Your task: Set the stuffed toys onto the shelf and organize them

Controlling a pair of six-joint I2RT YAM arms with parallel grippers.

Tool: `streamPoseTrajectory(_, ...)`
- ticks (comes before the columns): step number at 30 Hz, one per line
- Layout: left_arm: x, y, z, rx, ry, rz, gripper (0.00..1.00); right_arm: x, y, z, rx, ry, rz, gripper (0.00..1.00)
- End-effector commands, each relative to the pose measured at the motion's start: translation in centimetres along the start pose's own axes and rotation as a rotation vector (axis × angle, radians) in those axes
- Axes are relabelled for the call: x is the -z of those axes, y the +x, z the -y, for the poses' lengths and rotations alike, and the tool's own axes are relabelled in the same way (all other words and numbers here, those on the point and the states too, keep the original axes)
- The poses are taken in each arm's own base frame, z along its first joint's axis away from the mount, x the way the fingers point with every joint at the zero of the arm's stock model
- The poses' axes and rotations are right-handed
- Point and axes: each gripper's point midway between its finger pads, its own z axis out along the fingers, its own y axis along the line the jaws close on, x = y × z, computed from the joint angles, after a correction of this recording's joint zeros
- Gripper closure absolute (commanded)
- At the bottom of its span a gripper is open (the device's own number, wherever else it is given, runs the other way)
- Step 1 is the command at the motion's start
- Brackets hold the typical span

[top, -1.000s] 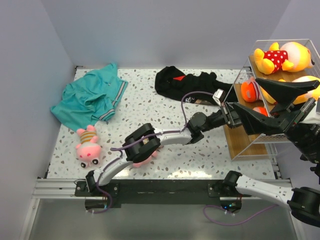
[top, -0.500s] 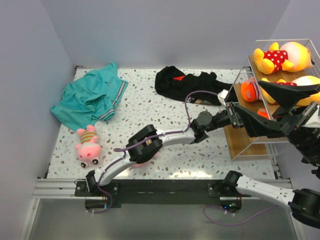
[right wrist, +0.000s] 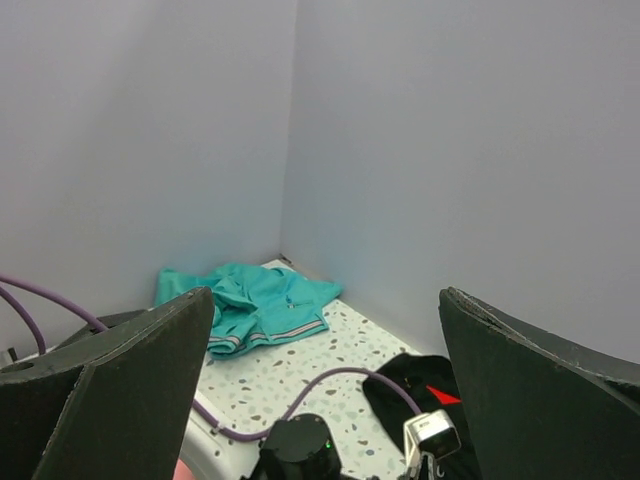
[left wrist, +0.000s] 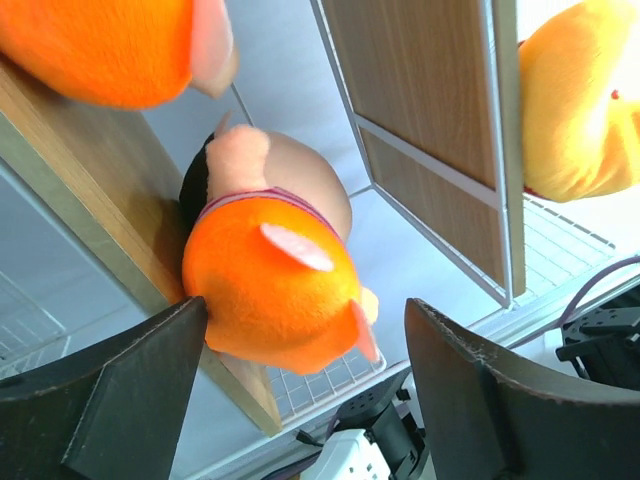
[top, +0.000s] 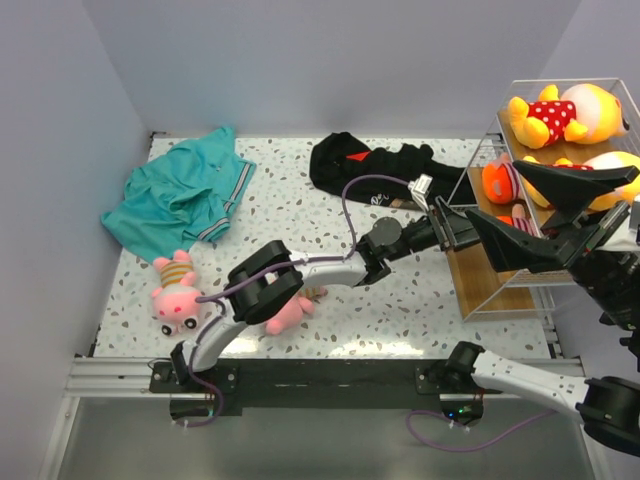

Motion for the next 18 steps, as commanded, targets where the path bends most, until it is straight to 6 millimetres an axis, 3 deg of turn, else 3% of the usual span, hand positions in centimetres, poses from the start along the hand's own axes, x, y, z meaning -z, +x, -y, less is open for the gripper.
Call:
streamPoseTrajectory(1,0.3,-2.9,5.7,-0.115,0.079,0.053,0.14,-1.2,0.9,0.4,-0.004,0.038,-0.053,0.01)
streamPoseTrajectory(2,0.3,-3.0,4.3,-0.129,0.017,0.031,0.13,-1.6,1.5,0.3,-0.006,0.037,-0.075,0.01)
streamPoseTrajectory(7,0.0,-2.7,3.5,-0.137,-0.032,-0.011,0.21,-1.7,1.2,0.1,-0.020,0.028,-0.073,0.01)
streamPoseTrajectory(10,-0.2,-1.9,2.8,-0.146,-0.068,-0.062,0.33,-1.7,1.1,0.0,-0.031,0.028,-0.066,0.01)
streamPoseTrajectory(14,-0.4,-1.5,2.8,-0.168,-0.071,-0.082,0.54,-1.7,0.9,0.0,-0.038,0.026,-0.058,0.01)
streamPoseTrajectory(17,-1.0,-1.1,3.0,-0.169,-0.046,-0.090,0.60,-1.7,1.0,-0.1,-0.041,0.021,-0.061,0.01)
streamPoseTrajectory(18,-1.8,-1.1,4.1,-0.175,-0.019,-0.090,0.61,-1.6,0.9,-0.1,-0.043,0.022,-0.056,0.01)
